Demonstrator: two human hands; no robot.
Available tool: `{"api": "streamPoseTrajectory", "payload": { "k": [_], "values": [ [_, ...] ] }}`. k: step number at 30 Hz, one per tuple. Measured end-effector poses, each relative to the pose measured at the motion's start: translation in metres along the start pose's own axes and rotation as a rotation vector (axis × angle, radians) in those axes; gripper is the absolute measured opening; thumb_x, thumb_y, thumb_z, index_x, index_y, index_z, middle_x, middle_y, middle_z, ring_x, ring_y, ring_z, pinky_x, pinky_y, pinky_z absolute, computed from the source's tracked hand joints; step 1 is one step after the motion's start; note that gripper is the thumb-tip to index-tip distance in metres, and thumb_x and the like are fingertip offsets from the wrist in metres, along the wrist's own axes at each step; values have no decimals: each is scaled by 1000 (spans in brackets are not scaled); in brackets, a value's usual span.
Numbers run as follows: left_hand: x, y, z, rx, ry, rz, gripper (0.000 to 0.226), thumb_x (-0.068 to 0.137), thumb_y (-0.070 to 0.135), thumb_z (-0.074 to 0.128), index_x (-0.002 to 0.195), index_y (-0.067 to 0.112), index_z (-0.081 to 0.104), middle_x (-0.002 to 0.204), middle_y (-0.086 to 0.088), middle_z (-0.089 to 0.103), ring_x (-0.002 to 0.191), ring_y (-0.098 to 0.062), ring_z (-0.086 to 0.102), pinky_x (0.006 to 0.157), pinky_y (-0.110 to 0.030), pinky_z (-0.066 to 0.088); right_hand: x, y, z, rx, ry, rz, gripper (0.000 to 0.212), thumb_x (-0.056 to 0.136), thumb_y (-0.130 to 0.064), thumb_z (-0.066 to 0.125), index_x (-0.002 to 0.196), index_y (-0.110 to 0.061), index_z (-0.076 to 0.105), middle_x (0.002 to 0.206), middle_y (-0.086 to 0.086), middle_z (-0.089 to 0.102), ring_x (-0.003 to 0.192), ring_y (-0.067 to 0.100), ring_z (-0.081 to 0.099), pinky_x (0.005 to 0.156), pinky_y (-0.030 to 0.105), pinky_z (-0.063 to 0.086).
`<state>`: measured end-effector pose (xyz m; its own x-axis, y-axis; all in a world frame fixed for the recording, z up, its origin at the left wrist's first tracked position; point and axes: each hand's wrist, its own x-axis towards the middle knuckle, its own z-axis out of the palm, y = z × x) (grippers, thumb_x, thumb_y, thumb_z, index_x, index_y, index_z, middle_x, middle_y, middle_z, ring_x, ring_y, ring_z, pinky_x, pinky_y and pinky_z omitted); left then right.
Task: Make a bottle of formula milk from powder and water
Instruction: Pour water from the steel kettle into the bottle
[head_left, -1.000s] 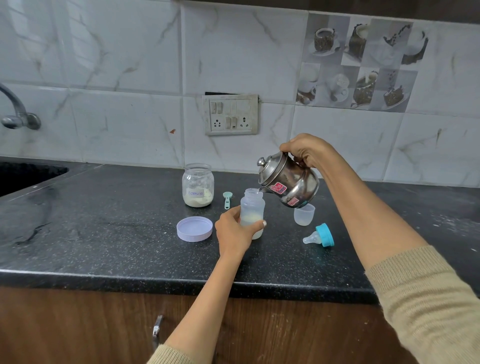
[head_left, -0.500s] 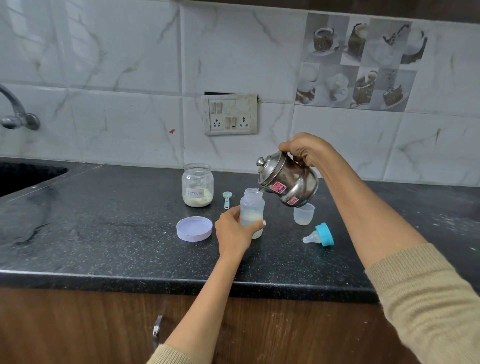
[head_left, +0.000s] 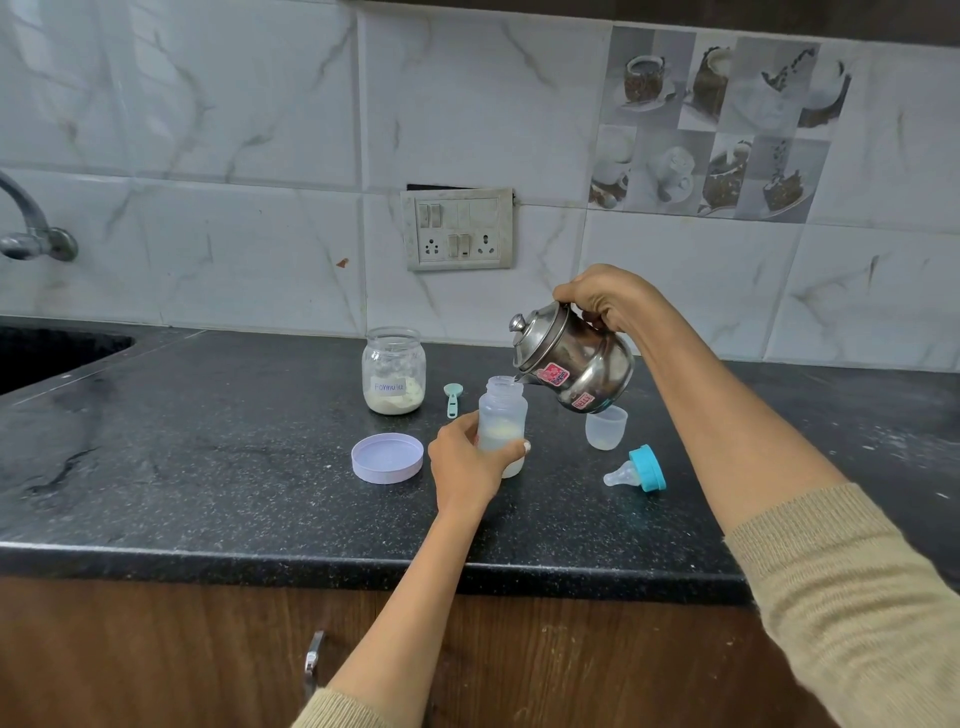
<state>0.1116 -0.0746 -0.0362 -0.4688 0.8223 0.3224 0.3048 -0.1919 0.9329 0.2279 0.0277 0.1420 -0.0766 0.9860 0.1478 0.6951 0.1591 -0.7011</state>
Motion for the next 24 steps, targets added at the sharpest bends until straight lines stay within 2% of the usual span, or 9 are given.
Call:
{"api": "streamPoseTrajectory", "payload": {
  "k": [4, 8, 24],
  "values": [
    [0, 0, 0, 2, 2, -3, 51, 61, 25, 85, 107, 12, 70, 101, -2, 72, 91, -14, 65, 77, -26, 49, -2, -2, 1, -5, -3, -1, 19, 89, -22, 56, 96, -4, 54, 70, 7, 44, 77, 23, 47, 72, 36, 39],
    [0, 0, 0, 4, -1, -1, 50, 61, 24, 85, 107, 12, 70, 100, -1, 72, 90, -14, 65, 77, -25, 49, -3, -3, 1, -14, -1, -3, 16, 88, -20, 56, 91, -5, 51, 67, 7, 41, 62, 19, 41, 71, 35, 38],
    [0, 0, 0, -11, 3, -8, 54, 61, 22, 86, 110, 10, 69, 104, -3, 71, 92, -15, 65, 78, -24, 48, -5, -6, 1, -32, 5, -15, 20, 89, -22, 56, 96, -3, 53, 68, 8, 43, 63, 22, 44, 75, 37, 43]
  ]
}}
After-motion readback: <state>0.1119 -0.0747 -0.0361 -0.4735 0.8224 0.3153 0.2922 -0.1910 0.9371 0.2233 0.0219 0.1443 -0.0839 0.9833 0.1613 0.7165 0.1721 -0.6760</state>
